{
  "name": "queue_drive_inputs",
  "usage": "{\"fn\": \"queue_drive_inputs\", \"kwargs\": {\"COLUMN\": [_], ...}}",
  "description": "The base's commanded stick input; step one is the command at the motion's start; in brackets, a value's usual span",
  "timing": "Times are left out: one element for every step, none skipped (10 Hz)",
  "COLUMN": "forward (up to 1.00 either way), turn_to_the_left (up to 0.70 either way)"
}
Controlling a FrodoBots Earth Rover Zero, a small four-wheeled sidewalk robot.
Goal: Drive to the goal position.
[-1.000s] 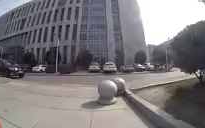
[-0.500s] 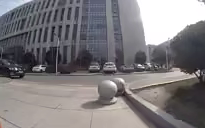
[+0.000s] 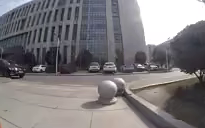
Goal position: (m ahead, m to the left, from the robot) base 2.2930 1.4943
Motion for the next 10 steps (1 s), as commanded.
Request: {"fn": "queue_drive_inputs", "kwargs": {"forward": [0.00,0.00,0.00,0.00,0.00,0.00,0.00,0.00,0.00,0.00], "turn_to_the_left": [0.00,0.00,0.00,0.00,0.00,0.00,0.00,0.01,0.06,0.49]}}
